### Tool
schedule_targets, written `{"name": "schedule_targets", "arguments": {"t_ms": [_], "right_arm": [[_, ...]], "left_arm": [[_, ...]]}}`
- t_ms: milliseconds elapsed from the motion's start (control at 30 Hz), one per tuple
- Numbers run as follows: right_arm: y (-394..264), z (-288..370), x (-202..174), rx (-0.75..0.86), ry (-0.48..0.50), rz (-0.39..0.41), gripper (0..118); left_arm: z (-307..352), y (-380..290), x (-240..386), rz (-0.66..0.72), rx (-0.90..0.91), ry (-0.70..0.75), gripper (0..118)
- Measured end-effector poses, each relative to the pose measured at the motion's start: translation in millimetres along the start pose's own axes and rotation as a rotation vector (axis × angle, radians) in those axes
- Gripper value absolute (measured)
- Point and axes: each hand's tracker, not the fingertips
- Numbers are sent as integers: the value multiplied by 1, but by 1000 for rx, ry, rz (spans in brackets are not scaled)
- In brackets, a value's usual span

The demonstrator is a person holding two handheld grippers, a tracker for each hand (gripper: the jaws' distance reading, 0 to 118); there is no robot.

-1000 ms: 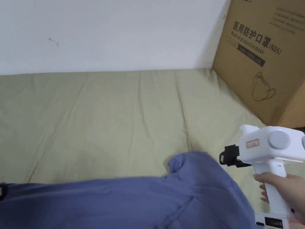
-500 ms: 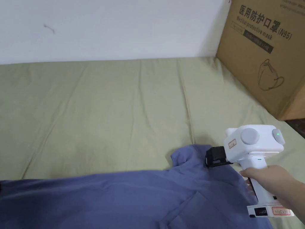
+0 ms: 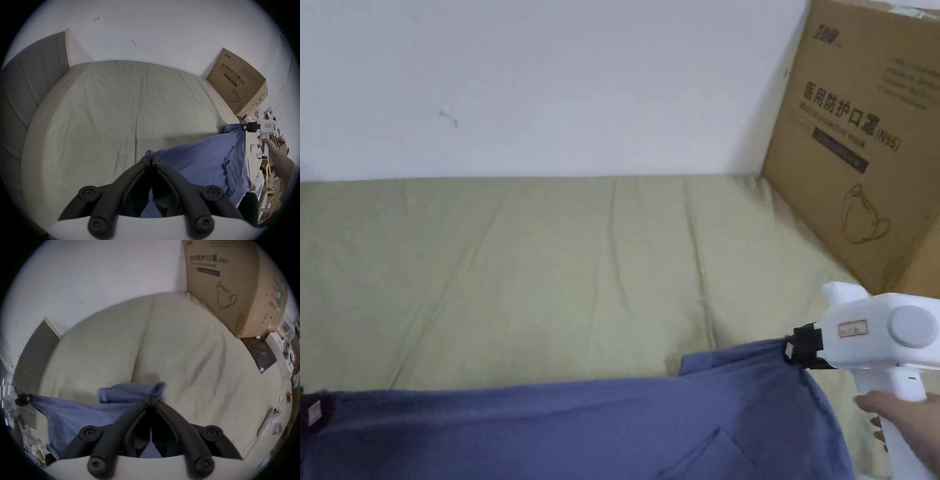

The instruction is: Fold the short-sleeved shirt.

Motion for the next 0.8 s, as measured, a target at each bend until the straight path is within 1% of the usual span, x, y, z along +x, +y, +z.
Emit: {"name": "schedule_targets", "arguments": {"t_ms": [67,100,167,300,367,400,500,600,733,800], "right_arm": [[-2,33,-4,51,10,10,0],[-4,53,-7,90,11,3,0],[-9,94,-18,169,54,-23,0],[-14,164,-29,247,88,-33,0],[-11,196,-36,286,94,-20,0],[-7,208,-34,301,109,-18,0],[6,251,-42,385,111,34,0],[23,286,-50,447,106,63,0],[51,317,-61,495,107,81,0],[68,327,-69,526,84,114,0]], "left_arm": [[21,3,4,-5,30,5,0],[34,5,7,-3,57,18,0],[63,9,15,-4,130,17,0],[122,16,31,-39,246,15,0],[147,22,37,-52,279,14,0],[159,25,40,-58,293,15,0],[194,34,47,-87,355,39,0],[221,47,51,-71,393,43,0],[244,64,55,-79,446,56,0],[250,74,56,-78,469,63,0]]}}
